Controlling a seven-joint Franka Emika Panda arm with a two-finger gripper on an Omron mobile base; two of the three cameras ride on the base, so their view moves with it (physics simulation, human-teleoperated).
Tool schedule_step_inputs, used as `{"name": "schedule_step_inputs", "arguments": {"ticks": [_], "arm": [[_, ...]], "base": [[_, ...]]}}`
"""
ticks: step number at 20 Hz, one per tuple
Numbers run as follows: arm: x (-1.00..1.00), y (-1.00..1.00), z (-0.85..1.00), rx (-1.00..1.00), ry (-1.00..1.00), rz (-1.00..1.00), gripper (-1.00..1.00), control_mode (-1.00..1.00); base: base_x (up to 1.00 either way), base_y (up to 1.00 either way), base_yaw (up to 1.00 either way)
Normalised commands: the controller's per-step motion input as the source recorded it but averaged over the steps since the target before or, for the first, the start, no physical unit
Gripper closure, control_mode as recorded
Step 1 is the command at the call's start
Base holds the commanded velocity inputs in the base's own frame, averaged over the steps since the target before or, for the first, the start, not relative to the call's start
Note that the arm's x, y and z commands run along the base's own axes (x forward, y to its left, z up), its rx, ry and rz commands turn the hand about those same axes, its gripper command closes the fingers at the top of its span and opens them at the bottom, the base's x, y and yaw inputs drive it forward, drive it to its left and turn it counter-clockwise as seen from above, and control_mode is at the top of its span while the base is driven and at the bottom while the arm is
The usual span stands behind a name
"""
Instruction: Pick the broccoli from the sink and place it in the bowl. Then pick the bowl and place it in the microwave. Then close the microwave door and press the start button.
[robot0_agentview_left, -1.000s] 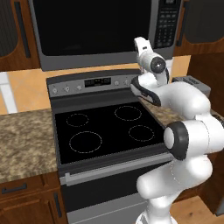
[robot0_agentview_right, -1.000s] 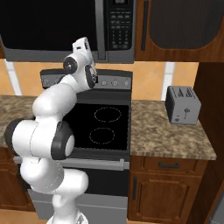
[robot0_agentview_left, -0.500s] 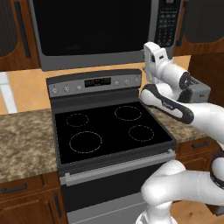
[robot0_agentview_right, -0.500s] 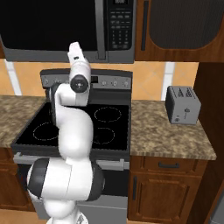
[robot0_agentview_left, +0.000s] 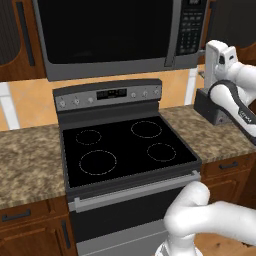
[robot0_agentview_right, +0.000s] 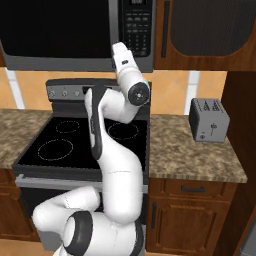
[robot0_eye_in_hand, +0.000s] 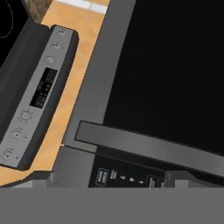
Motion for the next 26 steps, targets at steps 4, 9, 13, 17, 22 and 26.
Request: {"name": "schedule_step_inputs", "arguments": {"ticks": [4,9,13,17,22,26], "arm": [[0.51,-0.08,0.00,0.00,0.02,-0.06,-1.00,-1.00],[0.15,0.15,0.00,0.00,0.00,-0.03,1.00,-1.00],[0.55,0.11,-0.03,0.03,0.00,0.00,1.00,-1.00],[0.71,0.03,-0.02,0.05,0.00,0.00,1.00,-1.00],[0.52,-0.02,0.00,0.07,0.00,0.00,1.00,-1.00],[0.53,0.00,-0.02,0.05,0.00,0.00,1.00,-1.00]], "base": [[0.00,0.00,0.00],[0.00,0.00,0.00],[0.00,0.00,0.00],[0.00,0.00,0.00],[0.00,0.00,0.00],[0.00,0.00,0.00]]}}
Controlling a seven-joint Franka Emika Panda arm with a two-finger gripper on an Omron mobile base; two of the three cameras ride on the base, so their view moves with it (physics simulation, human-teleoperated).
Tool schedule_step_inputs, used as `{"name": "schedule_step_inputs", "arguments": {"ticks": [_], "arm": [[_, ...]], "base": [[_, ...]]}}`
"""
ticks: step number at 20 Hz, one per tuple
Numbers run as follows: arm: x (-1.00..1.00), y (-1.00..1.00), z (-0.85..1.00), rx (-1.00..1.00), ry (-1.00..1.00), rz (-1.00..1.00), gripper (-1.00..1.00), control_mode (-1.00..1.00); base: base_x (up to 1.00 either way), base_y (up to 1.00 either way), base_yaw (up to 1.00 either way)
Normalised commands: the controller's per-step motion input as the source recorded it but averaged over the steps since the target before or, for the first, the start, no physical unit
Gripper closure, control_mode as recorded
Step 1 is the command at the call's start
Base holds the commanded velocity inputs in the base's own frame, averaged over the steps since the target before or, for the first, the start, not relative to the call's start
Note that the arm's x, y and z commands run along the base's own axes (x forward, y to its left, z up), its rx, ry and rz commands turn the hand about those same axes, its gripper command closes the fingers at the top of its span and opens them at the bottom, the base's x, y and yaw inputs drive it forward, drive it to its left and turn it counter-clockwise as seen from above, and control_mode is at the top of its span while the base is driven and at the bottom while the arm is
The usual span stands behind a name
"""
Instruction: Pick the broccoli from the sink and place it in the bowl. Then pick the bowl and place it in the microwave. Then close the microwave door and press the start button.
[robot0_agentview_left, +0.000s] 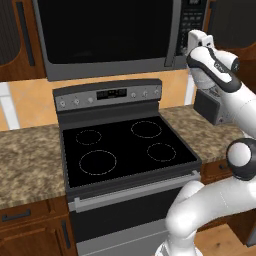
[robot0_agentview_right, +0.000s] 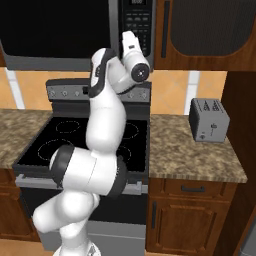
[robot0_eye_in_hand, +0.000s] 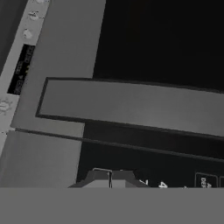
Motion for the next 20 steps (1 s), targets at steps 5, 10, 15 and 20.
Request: {"name": "schedule_step_inputs", "arguments": {"ticks": [5,10,15,20], "arm": [[0.44,-0.08,-0.01,0.04,0.00,0.00,1.00,-1.00],[0.28,-0.08,-0.11,0.02,0.00,0.00,1.00,-1.00],[-0.15,0.00,-0.07,0.02,-0.02,0.00,1.00,-1.00],[-1.00,0.00,0.00,0.04,-0.02,0.01,1.00,-1.00]], "base": [[0.00,0.00,0.00],[0.00,0.00,0.00],[0.00,0.00,0.00],[0.00,0.00,0.00]]}}
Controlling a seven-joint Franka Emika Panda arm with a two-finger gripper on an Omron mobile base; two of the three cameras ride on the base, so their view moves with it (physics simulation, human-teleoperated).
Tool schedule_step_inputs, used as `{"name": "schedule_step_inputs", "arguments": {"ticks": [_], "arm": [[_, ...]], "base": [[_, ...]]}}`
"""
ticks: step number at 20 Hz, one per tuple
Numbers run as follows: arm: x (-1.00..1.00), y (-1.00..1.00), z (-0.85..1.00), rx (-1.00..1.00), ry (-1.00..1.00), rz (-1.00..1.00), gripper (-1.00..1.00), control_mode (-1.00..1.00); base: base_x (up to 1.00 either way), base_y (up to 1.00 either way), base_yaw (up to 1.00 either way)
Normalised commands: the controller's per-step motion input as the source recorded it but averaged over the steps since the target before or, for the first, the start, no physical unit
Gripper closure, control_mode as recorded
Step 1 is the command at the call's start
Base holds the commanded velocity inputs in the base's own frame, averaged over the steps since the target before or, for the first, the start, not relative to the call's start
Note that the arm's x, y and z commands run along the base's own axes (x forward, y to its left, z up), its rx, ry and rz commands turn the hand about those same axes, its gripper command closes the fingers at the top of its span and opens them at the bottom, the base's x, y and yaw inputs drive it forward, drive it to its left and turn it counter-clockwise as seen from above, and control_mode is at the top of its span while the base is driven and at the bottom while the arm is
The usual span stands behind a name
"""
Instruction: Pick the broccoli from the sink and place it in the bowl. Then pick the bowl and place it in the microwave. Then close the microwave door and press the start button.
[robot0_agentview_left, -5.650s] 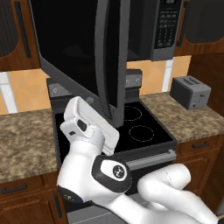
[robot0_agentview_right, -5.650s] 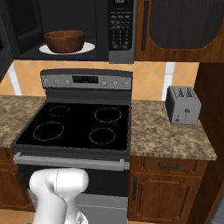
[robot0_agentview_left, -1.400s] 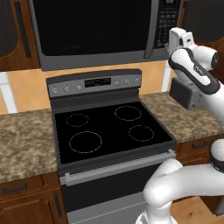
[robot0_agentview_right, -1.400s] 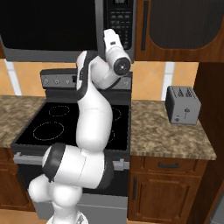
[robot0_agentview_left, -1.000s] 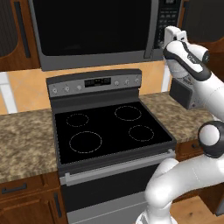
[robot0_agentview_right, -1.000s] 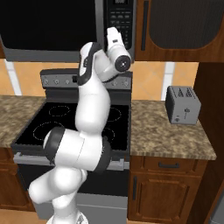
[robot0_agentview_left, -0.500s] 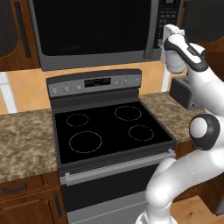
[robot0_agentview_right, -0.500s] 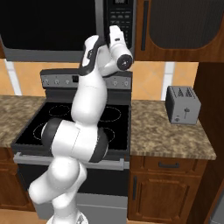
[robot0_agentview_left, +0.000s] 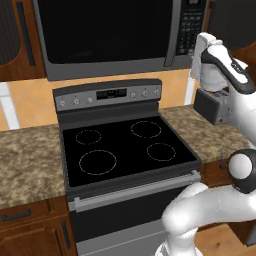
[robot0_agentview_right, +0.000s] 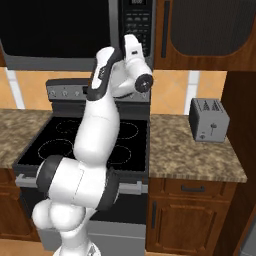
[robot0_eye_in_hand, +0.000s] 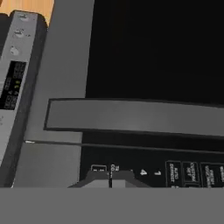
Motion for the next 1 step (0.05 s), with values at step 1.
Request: {"name": "schedule_step_inputs", "arguments": {"ticks": [1], "arm": [[-1.00,0.00,-0.06,0.03,0.00,0.01,1.00,-1.00]], "base": [[0.00,0.00,0.00]]}}
